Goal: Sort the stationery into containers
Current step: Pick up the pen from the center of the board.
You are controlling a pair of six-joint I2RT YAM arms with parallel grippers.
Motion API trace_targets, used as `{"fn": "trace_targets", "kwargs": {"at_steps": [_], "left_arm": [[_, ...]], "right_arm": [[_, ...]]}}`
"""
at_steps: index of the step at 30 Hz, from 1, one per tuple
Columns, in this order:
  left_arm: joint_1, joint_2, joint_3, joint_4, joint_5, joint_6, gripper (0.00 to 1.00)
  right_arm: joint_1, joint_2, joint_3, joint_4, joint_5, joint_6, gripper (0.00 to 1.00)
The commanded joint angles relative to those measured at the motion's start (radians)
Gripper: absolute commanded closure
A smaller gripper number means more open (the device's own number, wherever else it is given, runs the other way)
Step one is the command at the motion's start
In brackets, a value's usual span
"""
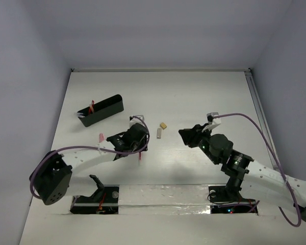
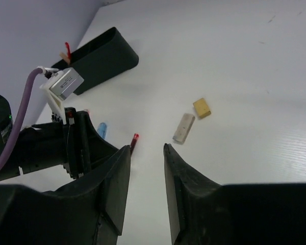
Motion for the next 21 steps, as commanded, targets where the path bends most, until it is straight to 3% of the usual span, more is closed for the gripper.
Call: {"fn": "trace_targets", "kwargs": {"at_steps": [1,12,19,21], "left_arm": [[-0.017,0.082,0.052,-0.002,-0.069,-0.021,0.65],[-0.017,0.208,0.109,-0.013,-0.204,0.009,0.69],[-0.017,0.311,0.115,0.007,-0.221,0.02,0.86],[-0.017,0.317,0.113,0.006,-0.236,0.017,0.86]], "right_arm": [[0.008,0.033,0.007,-0.028,0.027,-0.014,0.61],[0.008,0.116,0.02,0.017,-0.043,-0.021,0.62],[0.008,0.106,0.02,0.015,-0.036,-0.029,0.63],[0.008,0.106,0.02,0.015,-0.033,-0.031,0.63]]}}
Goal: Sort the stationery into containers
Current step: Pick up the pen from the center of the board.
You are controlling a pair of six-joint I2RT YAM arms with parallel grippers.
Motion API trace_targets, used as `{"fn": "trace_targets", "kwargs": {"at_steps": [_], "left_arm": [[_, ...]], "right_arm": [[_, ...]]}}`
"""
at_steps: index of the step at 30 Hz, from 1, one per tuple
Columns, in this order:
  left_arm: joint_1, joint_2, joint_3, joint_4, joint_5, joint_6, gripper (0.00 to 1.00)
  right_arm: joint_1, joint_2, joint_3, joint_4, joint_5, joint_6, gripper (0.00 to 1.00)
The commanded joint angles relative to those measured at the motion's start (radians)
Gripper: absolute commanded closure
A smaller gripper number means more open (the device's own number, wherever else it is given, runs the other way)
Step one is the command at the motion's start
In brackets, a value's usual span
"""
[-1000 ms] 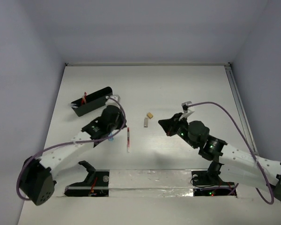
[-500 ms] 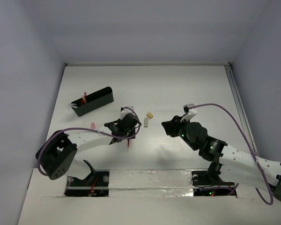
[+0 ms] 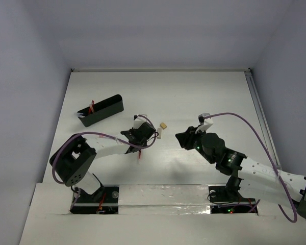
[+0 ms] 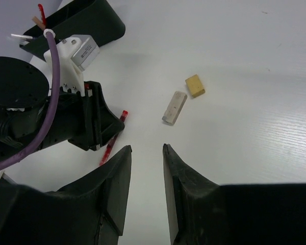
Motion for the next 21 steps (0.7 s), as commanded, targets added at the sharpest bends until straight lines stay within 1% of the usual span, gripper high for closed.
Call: {"fn": "trace_targets", "kwargs": {"at_steps": [1,3,4,5,6,7,8,9,12,14,18,19,21], "left_arm": [[-0.004,0.016,0.021,-0.008,-0.04,0.004,0.83],[-0.004,0.024,0.025,-0.011,-0.049,0.007,0.78],[-0.004,0.034,0.028,-0.01,-0.05,0.01,0.74],[-0.004,0.042,0.028,-0.005,-0.05,0.012,0.74],[-0.004,0.048,0.03,-0.002,-0.053,0.013,0.77],[-0.004,0.059,0.031,-0.001,-0.056,0.015,0.83],[-0.004,0.059,0.033,0.004,-0.064,0.013,0.96],[-0.004,0.056,0.036,0.004,-0.07,0.013,1.0],[-0.004,0.01,0.076,-0.011,-0.11,0.026,1.0],[0.007,-0.047,0.132,-0.02,-0.145,0.047,1.0],[0.111,-0.151,0.255,-0.031,-0.155,0.127,1.0],[0.172,-0.198,0.296,-0.025,-0.155,0.157,1.0],[0.246,-0.248,0.32,0.022,-0.147,0.179,1.0]], "right_arm": [[0.008,-0.01,0.02,0.037,0.004,-0.019,0.63],[0.008,-0.006,0.018,0.039,0.004,-0.019,0.64],[0.008,-0.006,0.02,0.04,0.004,-0.018,0.64],[0.008,-0.004,0.02,0.04,0.003,-0.018,0.64],[0.008,-0.007,0.018,0.04,0.004,-0.018,0.64],[0.008,-0.006,0.018,0.039,0.004,-0.019,0.64],[0.008,-0.009,0.018,0.04,0.004,-0.018,0.64],[0.008,-0.012,0.017,0.04,0.004,-0.019,0.63],[0.008,-0.018,0.014,0.039,0.007,-0.021,0.64],[0.008,-0.016,0.012,0.043,0.006,-0.021,0.64],[0.008,-0.009,0.003,0.055,0.001,-0.019,0.64],[0.008,-0.007,0.001,0.059,0.0,-0.018,0.64],[0.008,-0.007,-0.003,0.063,-0.003,-0.018,0.64]]}}
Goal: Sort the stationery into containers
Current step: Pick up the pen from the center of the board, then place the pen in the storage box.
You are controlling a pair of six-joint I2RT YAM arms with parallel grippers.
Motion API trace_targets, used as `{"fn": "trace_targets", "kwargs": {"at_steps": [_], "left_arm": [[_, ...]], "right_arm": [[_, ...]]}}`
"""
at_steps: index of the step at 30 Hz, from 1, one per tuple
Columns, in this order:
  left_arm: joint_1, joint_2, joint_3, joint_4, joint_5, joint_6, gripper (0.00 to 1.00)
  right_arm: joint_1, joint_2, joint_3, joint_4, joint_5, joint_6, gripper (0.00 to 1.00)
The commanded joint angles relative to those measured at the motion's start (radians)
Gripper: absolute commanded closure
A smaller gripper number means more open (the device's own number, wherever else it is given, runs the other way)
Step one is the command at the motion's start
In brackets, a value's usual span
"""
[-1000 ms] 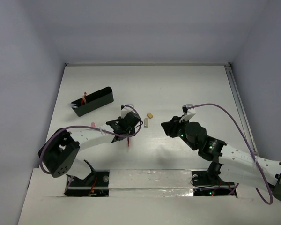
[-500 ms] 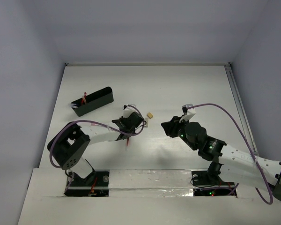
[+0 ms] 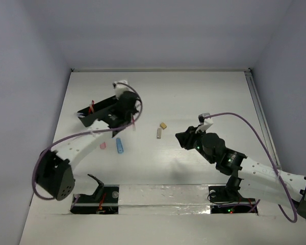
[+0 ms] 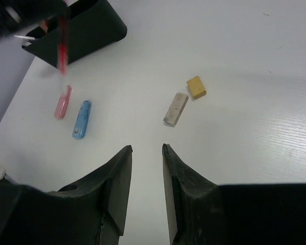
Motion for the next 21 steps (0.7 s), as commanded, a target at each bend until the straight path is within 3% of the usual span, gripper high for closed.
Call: {"fn": "trace_targets", "kwargs": {"at_steps": [1,4,12,21], "left_arm": [[0.185,-0.144,0.088,0.074,-0.038,0.073,1.0],[0.319,-0.207,0.111,0.129,0.006,0.077,1.0],[0.662,-0.167,0.078,0.243,0.0,0.081,1.0],[0.781,-0.106,0.004,0.399,-0.038,0.159,1.0]], "right_arm": [[0.008,-0.006,-0.005,0.062,-0.002,-0.014,0.64],[0.008,-0.016,-0.008,0.067,-0.002,-0.014,0.64],[0.008,-0.052,-0.029,0.061,-0.006,-0.016,0.64],[0.008,-0.069,-0.042,0.061,-0.003,-0.018,0.64]]}}
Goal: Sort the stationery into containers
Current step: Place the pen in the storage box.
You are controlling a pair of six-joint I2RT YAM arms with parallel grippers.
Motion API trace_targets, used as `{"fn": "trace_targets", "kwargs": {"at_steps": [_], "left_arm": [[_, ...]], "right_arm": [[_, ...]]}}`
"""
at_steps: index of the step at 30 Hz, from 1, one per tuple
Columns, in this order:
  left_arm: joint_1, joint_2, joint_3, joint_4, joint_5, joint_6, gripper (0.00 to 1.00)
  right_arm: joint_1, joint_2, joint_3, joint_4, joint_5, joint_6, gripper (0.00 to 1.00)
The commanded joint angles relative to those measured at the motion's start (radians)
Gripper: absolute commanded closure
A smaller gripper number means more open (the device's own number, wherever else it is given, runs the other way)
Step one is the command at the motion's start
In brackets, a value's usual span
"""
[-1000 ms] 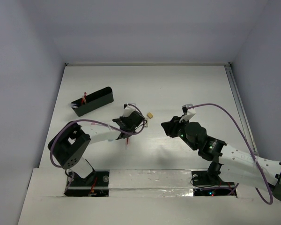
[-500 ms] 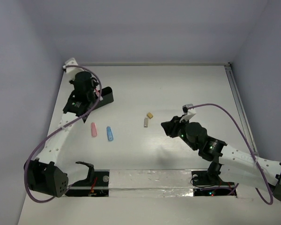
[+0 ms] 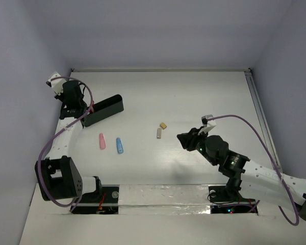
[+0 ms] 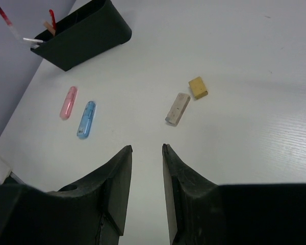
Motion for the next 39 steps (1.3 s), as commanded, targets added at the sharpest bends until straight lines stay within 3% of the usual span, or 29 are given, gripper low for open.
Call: {"fn": "trace_targets", "kwargs": {"at_steps": [1,17,39], "left_arm": [[0.013,0.009,-0.006,0.148,-0.045,0.083,1.0],[0.013,0.178,-0.001,0.315,-0.134,0.192,1.0],[0.003,0.23,-0.05,0.438,-0.159,0.203,1.0]], "right_arm": [[0.008,0.0,0.001,0.048,0.002,-0.019,0.64],[0.008,0.06,0.004,0.097,-0.016,-0.027,0.64],[0.008,0.092,0.009,0.13,-0.031,-0.033,0.65]]}}
